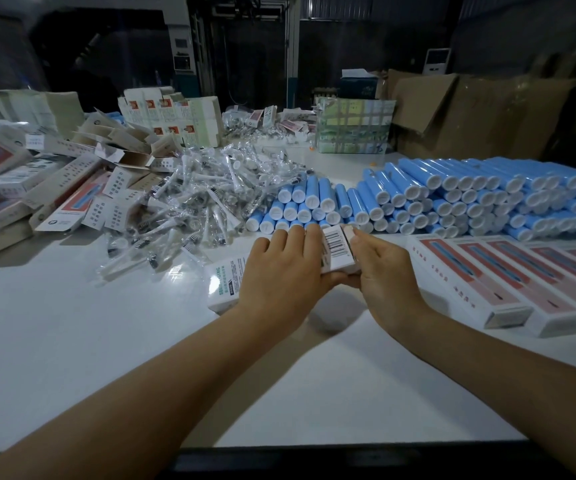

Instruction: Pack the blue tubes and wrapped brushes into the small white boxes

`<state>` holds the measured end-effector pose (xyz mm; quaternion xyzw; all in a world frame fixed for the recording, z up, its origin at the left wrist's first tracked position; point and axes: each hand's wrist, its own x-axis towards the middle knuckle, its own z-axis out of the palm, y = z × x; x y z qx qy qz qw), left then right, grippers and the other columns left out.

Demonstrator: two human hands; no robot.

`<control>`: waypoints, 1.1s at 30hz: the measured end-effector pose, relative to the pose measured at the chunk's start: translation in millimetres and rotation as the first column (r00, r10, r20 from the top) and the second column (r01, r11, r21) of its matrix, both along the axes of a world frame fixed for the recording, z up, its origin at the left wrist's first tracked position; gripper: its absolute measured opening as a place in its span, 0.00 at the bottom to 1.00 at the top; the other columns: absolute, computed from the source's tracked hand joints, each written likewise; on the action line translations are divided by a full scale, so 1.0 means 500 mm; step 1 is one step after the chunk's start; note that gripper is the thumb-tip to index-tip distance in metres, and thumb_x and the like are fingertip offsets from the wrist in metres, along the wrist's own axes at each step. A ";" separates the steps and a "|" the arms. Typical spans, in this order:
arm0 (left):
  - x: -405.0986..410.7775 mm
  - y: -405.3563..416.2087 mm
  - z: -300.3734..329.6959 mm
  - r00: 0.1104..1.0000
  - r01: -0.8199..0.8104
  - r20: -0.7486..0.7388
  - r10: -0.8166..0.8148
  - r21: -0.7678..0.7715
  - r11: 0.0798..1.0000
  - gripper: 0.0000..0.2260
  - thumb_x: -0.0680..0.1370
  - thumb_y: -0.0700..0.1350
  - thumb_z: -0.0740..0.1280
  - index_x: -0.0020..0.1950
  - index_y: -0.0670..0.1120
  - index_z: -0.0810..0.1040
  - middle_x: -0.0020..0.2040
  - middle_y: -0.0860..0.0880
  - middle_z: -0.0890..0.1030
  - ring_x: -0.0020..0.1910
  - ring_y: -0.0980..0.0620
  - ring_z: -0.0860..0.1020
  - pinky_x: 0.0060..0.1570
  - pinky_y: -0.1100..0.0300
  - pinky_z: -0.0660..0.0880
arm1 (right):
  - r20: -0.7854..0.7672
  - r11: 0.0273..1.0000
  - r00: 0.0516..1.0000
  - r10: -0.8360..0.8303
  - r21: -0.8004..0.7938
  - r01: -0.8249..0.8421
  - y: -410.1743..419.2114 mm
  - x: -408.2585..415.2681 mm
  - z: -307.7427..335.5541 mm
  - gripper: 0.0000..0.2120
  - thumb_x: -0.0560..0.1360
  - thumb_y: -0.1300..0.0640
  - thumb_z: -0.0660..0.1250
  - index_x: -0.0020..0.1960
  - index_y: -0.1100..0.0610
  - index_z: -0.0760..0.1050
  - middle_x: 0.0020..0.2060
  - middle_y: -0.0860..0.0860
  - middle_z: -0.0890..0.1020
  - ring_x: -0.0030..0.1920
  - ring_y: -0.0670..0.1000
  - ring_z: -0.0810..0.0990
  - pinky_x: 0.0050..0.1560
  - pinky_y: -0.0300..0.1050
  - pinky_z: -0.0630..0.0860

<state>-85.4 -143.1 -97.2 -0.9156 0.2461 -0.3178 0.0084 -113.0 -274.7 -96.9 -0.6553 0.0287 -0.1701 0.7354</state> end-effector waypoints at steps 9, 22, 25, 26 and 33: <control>0.006 0.008 -0.008 0.984 0.050 0.171 -0.059 0.058 0.997 0.37 0.75 0.66 0.46 0.59 0.38 0.77 0.46 0.44 0.81 0.41 0.46 0.78 0.39 0.54 0.74 | -0.037 0.998 0.999 0.004 -0.059 -0.006 -0.004 0.002 -0.004 0.15 0.80 0.64 0.58 0.63 0.60 0.77 0.49 0.57 0.84 0.48 0.53 0.84 0.42 0.46 0.82; 0.006 -0.003 -0.024 0.937 -0.050 0.350 -0.013 0.172 0.984 0.31 0.75 0.68 0.57 0.55 0.42 0.80 0.41 0.49 0.80 0.35 0.51 0.77 0.34 0.59 0.70 | -0.127 0.998 0.991 0.046 0.036 -0.042 0.009 0.011 -0.019 0.14 0.81 0.61 0.55 0.53 0.61 0.79 0.48 0.61 0.82 0.47 0.54 0.83 0.52 0.57 0.80; 0.005 0.001 -0.017 0.954 -0.049 0.299 0.009 0.128 0.991 0.32 0.76 0.67 0.52 0.57 0.42 0.80 0.42 0.49 0.80 0.37 0.50 0.78 0.35 0.58 0.71 | -0.074 0.984 0.995 0.069 -0.160 -0.081 0.007 0.008 -0.018 0.16 0.80 0.62 0.55 0.64 0.59 0.75 0.52 0.56 0.82 0.53 0.51 0.81 0.57 0.57 0.78; 0.006 0.003 -0.013 0.959 -0.049 0.282 0.015 0.114 0.992 0.32 0.76 0.66 0.51 0.56 0.42 0.79 0.42 0.48 0.80 0.37 0.50 0.78 0.35 0.58 0.71 | -0.050 0.967 0.997 0.067 -0.244 -0.077 0.007 0.006 -0.018 0.16 0.81 0.61 0.56 0.65 0.56 0.75 0.52 0.51 0.83 0.53 0.50 0.82 0.57 0.54 0.78; 0.012 0.002 -0.018 0.975 -0.109 0.209 0.075 0.158 0.981 0.32 0.76 0.68 0.53 0.60 0.43 0.76 0.47 0.49 0.80 0.41 0.52 0.78 0.38 0.59 0.71 | 0.006 0.871 0.996 -0.093 -0.484 0.084 0.011 0.002 -0.027 0.14 0.79 0.57 0.63 0.64 0.56 0.77 0.48 0.46 0.83 0.47 0.49 0.83 0.49 0.48 0.82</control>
